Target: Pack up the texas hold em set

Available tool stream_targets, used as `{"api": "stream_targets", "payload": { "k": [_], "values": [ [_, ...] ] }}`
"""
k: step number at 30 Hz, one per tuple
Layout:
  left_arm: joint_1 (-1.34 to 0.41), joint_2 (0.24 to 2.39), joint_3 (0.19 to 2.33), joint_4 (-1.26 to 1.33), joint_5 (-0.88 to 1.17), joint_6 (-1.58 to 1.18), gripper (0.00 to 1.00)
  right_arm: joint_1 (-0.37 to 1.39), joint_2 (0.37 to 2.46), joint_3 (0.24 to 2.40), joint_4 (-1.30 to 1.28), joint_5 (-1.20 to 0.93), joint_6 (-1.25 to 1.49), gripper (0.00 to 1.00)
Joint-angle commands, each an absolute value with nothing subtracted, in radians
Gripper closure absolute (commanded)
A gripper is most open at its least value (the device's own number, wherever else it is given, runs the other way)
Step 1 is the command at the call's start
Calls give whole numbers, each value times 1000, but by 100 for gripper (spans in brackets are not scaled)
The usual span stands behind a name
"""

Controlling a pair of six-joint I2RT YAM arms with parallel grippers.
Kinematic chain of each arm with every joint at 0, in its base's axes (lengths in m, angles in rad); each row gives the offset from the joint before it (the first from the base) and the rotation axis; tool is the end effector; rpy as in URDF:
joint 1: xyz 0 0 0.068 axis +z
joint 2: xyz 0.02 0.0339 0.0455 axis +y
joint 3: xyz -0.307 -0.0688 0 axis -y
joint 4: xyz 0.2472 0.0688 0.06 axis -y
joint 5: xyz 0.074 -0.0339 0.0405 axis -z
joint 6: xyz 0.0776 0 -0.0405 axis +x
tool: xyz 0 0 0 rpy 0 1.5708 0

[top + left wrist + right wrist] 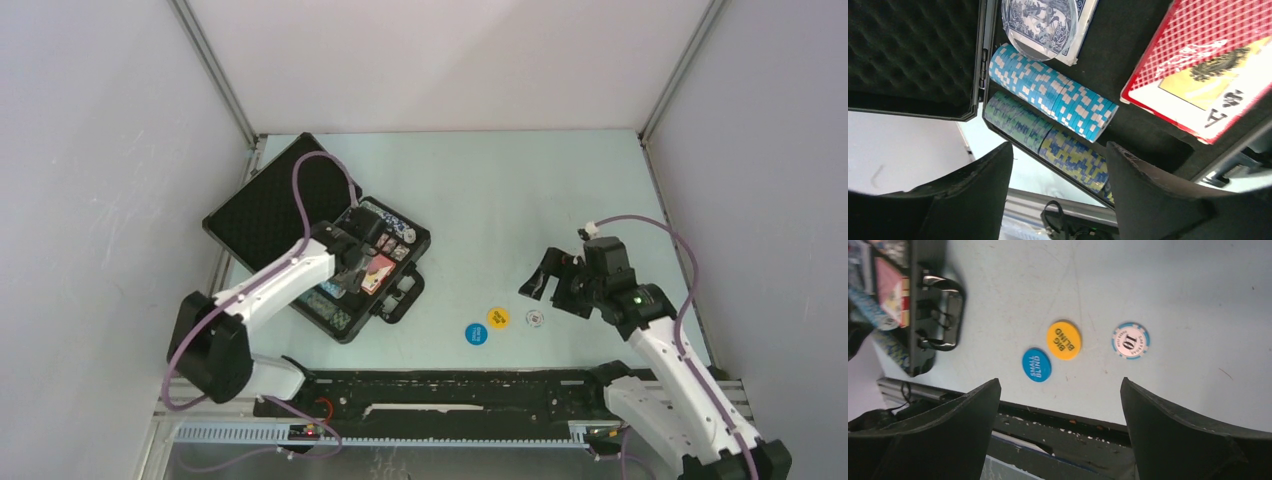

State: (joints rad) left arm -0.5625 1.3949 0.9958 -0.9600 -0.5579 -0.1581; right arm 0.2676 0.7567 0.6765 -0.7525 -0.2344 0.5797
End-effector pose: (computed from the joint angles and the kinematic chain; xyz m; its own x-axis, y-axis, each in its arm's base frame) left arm 0.2306 -0.0968 0.2383 -0.8731 0.3926 -0.2890 0.2237 0.8494 0.4781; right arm 0.1385 0.0567 0.2537 -0.8203 0.3275 -0.4688 0.0495 0.8574 0.5123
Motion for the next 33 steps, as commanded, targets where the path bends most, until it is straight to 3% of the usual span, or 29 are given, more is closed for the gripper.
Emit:
{"api": "stream_targets", "payload": {
  "k": [1,3,5,14,19,30,33],
  "values": [
    [-570,1275,1036,-954,-467,-172,19,333,884,742,-812,-49,671,0],
    [-584,1224,1073,-957,-412,-178,9,375,956,783,-871,44,734,0],
    [-587,1177,1109,-947,-340,-177,6,415,1006,816,-919,122,794,0],
    [-589,1022,1240,-751,86,-149,4,297,1073,798,-970,49,1023,5],
    [-588,972,1226,-646,101,-140,4,279,1144,798,-980,-12,1148,17],
    [-588,930,1082,-573,21,-100,3,306,1381,795,-864,-80,1244,18],
    [-604,936,1083,-576,4,-99,3,307,1418,784,-808,-70,1245,15]
  ]
}}
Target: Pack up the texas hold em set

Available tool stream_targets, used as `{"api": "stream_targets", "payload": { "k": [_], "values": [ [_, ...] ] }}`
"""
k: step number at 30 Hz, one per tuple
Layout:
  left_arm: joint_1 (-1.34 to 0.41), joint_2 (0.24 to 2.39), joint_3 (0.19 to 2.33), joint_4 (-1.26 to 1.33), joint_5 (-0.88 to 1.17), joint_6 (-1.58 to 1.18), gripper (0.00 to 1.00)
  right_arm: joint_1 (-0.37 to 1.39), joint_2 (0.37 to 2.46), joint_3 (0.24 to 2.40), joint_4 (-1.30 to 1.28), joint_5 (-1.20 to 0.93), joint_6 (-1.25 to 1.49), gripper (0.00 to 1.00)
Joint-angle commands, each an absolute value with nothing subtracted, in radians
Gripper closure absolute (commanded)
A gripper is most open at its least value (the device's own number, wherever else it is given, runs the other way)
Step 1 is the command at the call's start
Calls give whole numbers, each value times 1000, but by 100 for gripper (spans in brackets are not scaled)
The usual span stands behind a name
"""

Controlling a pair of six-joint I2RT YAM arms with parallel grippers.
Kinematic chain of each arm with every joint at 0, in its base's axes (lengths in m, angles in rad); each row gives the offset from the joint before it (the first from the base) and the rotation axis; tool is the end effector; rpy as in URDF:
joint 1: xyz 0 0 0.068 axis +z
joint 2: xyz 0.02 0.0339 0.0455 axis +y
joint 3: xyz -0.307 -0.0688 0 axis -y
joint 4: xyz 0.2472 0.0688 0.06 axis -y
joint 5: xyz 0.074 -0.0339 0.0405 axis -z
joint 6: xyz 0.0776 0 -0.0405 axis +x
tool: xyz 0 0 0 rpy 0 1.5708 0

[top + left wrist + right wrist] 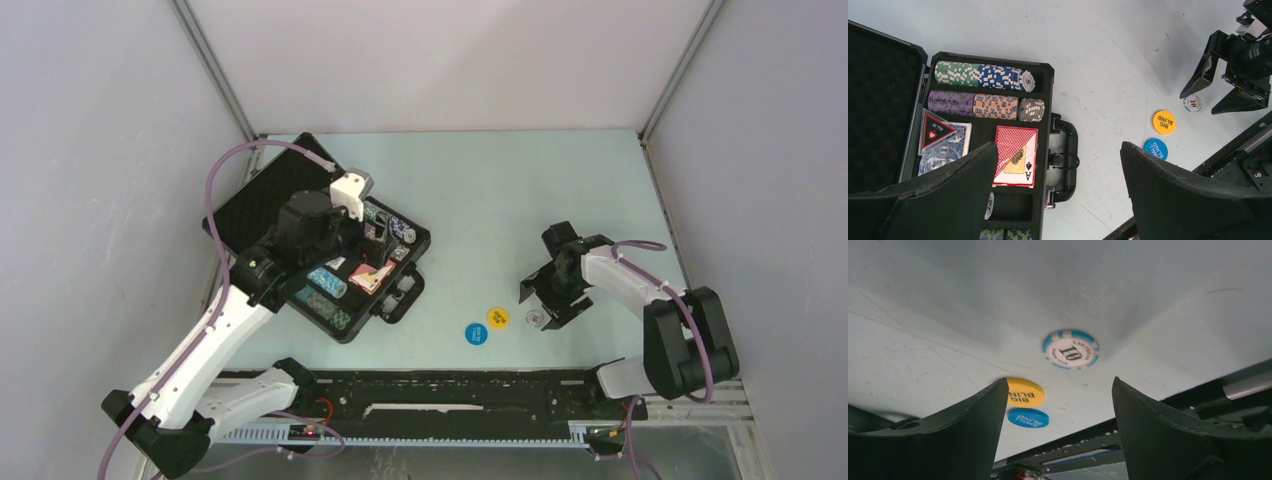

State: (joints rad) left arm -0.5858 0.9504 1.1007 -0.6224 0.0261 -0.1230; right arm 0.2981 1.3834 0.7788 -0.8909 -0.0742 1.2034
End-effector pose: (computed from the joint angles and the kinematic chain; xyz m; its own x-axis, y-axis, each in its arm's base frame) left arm 0.1755 -0.1189 0.3907 -0.4463 0.1489 -0.8824 0.5212 0.8448 -0.1210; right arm 0.2007 0.0677 0.1730 -0.6207 0.7829 0.0420 0.7825 0.6151 0.0968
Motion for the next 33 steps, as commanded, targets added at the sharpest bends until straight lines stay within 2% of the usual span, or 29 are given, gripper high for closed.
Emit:
{"api": "stream_targets", "payload": {
  "k": [1,6,20,30,33],
  "values": [
    [-614,935,1082,-580,-20,-102,3,306,1427,781,-800,-67,1247,14],
    [-630,944,1074,-579,-18,-108,4,293,1455,755,-804,-57,1260,15],
    [-630,948,1071,-581,-21,-105,4,263,1494,712,-770,-32,1281,28],
    [-630,940,1067,-578,-23,-103,4,253,1536,740,-796,-20,1267,31],
    [-630,939,1063,-578,-19,-103,4,250,1552,744,-796,-18,1259,37]
  ]
}}
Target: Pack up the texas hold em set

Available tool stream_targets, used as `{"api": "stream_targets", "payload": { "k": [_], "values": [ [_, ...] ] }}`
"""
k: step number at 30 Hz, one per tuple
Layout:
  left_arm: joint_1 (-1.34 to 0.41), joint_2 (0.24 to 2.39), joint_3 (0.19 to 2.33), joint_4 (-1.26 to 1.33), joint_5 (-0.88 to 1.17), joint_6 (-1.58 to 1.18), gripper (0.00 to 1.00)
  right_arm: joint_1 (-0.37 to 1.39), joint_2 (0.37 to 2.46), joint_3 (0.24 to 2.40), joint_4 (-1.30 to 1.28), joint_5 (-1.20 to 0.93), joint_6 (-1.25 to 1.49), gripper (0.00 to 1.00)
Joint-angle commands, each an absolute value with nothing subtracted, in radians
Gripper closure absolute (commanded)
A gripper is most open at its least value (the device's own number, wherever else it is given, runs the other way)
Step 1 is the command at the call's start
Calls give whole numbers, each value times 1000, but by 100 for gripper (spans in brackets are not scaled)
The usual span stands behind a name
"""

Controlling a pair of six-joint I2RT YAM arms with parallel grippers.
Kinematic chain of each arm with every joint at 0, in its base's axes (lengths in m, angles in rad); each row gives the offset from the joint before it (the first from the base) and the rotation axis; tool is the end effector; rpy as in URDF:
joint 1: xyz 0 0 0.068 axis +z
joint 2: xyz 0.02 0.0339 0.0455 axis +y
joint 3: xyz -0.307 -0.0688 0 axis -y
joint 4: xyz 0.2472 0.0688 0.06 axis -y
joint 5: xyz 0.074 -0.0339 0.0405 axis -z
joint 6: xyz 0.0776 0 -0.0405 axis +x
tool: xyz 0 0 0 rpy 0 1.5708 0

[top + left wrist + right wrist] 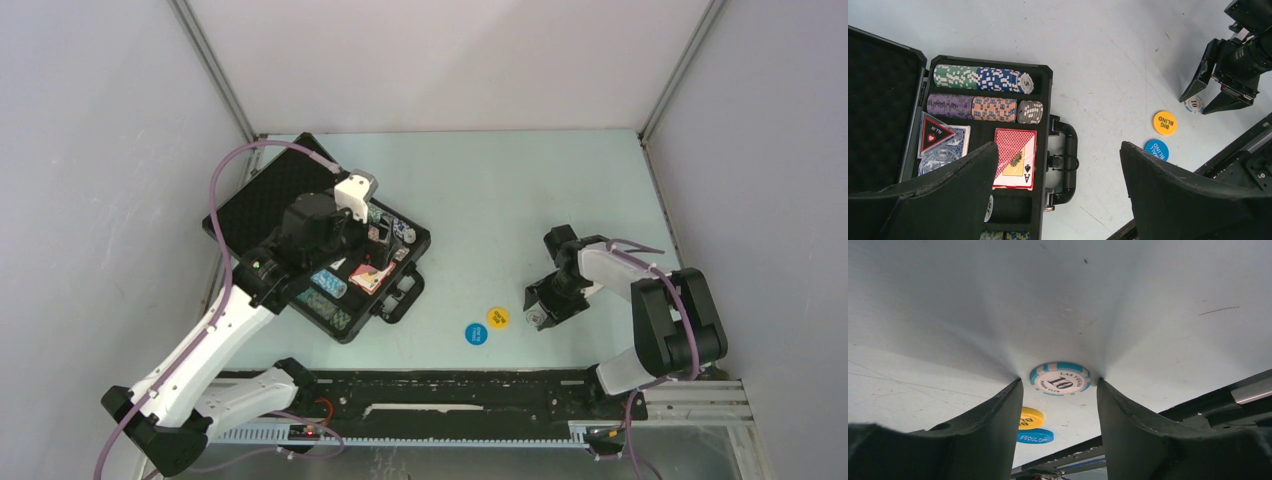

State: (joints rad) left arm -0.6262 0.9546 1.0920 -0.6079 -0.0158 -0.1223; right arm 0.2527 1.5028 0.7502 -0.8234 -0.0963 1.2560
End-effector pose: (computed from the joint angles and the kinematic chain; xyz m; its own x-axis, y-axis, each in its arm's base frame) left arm 0.1744 -0.1246 0.3886 -0.4347 0.1639 -0.8856 0.5255 0.8447 -0.1016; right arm 0.2110 0.0622 0.1434 -0.5360 0.8391 0.0930 0.8437 0.5362 0.0248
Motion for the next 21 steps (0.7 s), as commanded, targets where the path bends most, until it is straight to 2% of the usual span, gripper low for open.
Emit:
{"api": "stream_targets", "payload": {
  "k": [1,5,9,16,21],
  "values": [
    [-630,939,1063,-578,-16,-102,3,249,1560,746,-795,-20,1255,37],
    [-630,940,1059,-572,-8,-100,4,248,1585,759,-805,-12,1237,39],
    [-630,938,1056,-571,20,-95,4,259,1585,759,-801,-5,1232,45],
    [-614,951,1046,-554,88,-104,3,286,1552,759,-789,-18,1261,66],
    [-600,973,1037,-536,150,-115,2,307,1496,759,-803,-9,1267,72]
  ]
}}
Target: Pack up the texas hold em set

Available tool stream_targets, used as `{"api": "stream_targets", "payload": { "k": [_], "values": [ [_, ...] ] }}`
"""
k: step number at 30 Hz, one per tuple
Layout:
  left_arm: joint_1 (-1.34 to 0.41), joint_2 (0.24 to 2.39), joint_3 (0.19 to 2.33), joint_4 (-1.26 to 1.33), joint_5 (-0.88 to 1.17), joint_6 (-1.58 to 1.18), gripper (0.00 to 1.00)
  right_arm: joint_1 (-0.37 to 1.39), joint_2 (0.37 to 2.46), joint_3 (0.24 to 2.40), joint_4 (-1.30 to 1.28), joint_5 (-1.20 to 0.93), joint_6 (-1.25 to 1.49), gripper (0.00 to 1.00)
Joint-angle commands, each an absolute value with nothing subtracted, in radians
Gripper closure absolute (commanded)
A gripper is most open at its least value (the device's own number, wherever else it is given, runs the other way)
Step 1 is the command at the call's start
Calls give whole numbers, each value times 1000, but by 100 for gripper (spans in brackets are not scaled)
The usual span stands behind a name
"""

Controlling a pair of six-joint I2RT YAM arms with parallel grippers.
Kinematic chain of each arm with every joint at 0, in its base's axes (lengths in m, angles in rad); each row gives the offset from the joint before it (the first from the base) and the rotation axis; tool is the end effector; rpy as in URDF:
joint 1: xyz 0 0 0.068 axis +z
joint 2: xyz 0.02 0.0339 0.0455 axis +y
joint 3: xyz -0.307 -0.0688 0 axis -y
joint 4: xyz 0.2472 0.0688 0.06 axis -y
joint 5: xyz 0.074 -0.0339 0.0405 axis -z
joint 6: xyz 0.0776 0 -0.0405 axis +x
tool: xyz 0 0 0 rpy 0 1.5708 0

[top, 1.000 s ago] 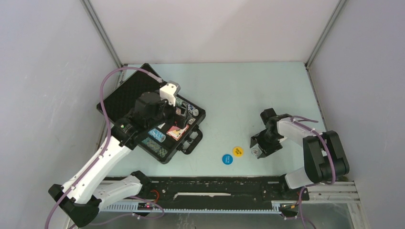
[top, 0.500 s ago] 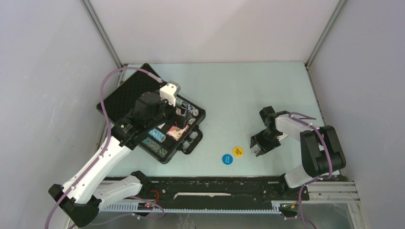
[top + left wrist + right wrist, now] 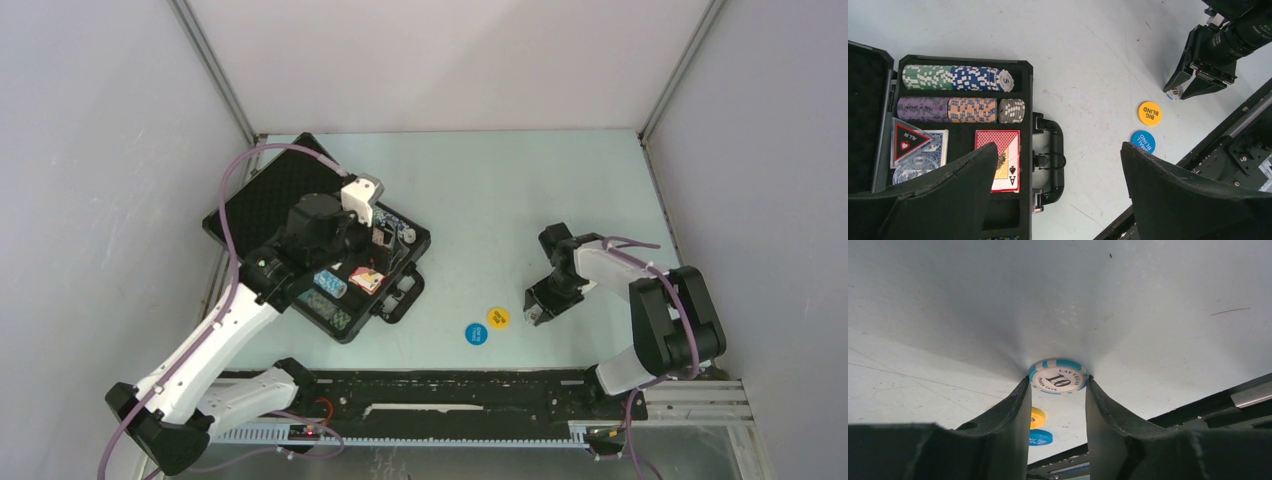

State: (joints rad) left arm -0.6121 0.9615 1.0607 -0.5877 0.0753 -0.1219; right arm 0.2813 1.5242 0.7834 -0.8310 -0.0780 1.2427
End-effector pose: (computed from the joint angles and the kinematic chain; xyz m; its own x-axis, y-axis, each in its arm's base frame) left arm 0.1751 -0.1301 0.3784 -0.4575 0.1731 -0.8722 0.5760 0.8050 -0.1424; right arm 0.2178 0.0692 0.1462 -0.5715 0.8172 0.0741 0.8203 0.5714 0.0242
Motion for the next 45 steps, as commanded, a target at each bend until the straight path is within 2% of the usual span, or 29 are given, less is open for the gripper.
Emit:
{"api": "stream_targets", "payload": {
  "k": [1,6,10,15,17,20,25,34,38,45],
  "values": [
    [-600,977,1033,-530,171,-114,1,312,1482,759,-800,-10,1267,76],
    [-599,1033,1033,-518,283,-126,0,337,1405,759,-787,-40,1295,80],
    [-600,1060,1010,-482,252,-162,0,349,1343,759,-779,-76,1303,87],
    [-602,1120,983,-417,262,-284,0,365,1258,760,-765,-107,1305,87],
    [-605,1138,927,-302,333,-411,3,368,1233,759,-759,-138,1309,87],
    [-617,1176,768,35,419,-602,5,383,1191,760,-738,-182,1337,88],
    [-714,1328,715,335,349,-722,5,410,1145,793,-734,-203,1367,89],
    [-872,1544,748,574,159,-893,19,437,1133,857,-695,-242,1423,90],
    [-912,1588,769,622,119,-920,35,449,1128,866,-688,-247,1448,90],
    [-949,1618,777,658,107,-951,54,463,1123,889,-701,-226,1463,90]
  ]
}}
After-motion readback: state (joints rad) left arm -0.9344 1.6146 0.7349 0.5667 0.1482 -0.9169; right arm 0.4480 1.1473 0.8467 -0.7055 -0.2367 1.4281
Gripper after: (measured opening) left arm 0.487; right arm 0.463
